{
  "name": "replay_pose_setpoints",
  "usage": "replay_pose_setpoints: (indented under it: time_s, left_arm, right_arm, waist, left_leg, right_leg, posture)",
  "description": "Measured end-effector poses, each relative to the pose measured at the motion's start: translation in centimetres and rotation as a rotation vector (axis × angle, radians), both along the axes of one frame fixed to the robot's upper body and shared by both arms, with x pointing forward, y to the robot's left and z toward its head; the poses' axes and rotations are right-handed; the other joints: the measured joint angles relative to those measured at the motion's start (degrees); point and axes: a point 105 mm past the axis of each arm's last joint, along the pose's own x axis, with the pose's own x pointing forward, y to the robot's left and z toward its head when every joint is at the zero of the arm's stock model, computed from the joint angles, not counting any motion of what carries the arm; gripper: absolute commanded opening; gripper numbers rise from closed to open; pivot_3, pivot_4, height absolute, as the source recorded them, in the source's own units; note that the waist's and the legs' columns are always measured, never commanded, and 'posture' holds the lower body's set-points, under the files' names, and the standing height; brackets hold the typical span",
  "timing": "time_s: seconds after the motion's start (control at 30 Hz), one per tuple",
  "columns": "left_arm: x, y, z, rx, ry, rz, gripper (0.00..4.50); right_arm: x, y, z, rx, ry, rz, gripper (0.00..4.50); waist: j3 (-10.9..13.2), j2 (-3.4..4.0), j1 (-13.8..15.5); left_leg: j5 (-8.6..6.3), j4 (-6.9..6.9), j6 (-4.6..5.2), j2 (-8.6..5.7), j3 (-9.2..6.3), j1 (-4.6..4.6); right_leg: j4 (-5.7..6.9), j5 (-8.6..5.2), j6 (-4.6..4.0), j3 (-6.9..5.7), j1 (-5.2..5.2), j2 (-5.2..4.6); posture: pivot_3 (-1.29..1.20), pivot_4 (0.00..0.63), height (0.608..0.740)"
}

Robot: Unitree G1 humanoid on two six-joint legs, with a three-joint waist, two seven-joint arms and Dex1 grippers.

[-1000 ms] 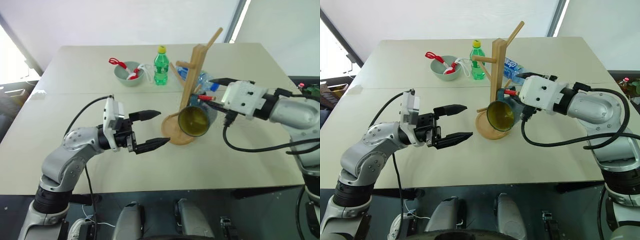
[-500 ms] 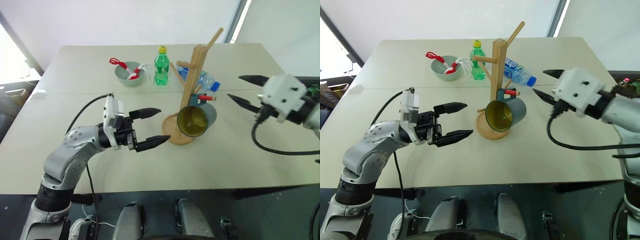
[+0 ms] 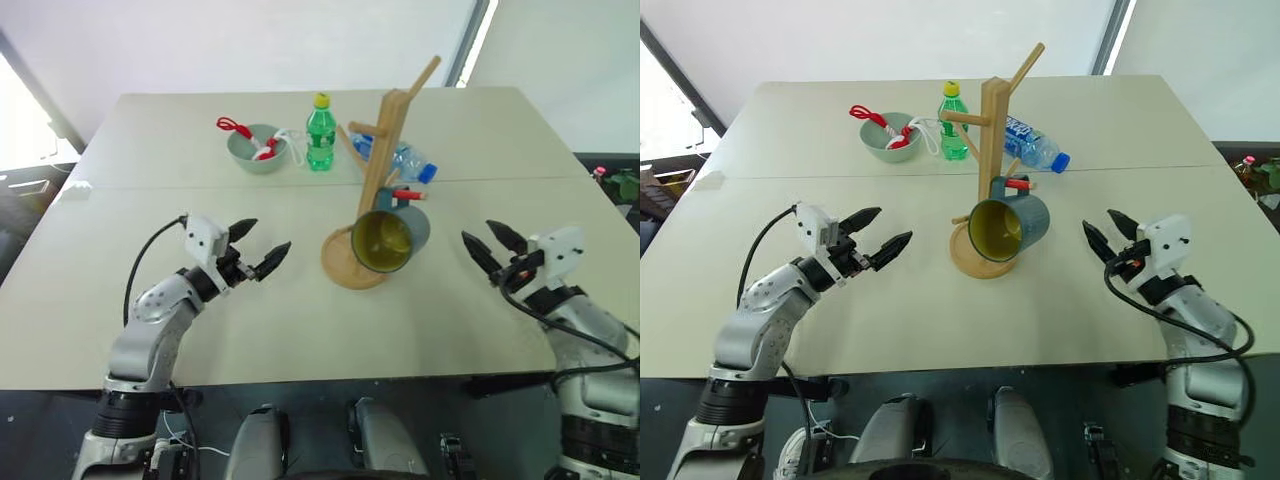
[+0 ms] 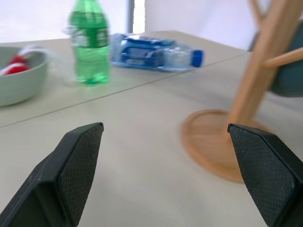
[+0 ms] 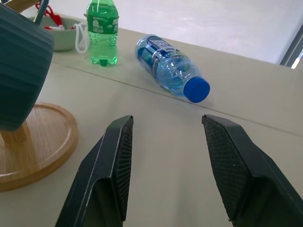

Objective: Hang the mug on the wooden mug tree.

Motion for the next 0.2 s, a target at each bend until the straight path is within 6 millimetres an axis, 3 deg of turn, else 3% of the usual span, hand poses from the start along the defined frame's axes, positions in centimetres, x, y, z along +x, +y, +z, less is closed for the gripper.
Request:
replay_pose_setpoints:
  time_s: [0.2]
  left_arm:
    - [-0.3,0.9,-1.7,0.015,0.014,0.076,4.5]
  right_arm:
    - [0.5,0.3,-2.3,0.027,0.055,0.01,2.38]
  waist:
    - [0.0,0.0,0.1]
  left_leg:
    - [0.0,0.0,0.0,0.02,0.01,-0.02]
  right_leg:
    - [0.0,0.0,0.0,0.0,0.0,-0.11]
  posture:
    - [0.0,0.15,0.74]
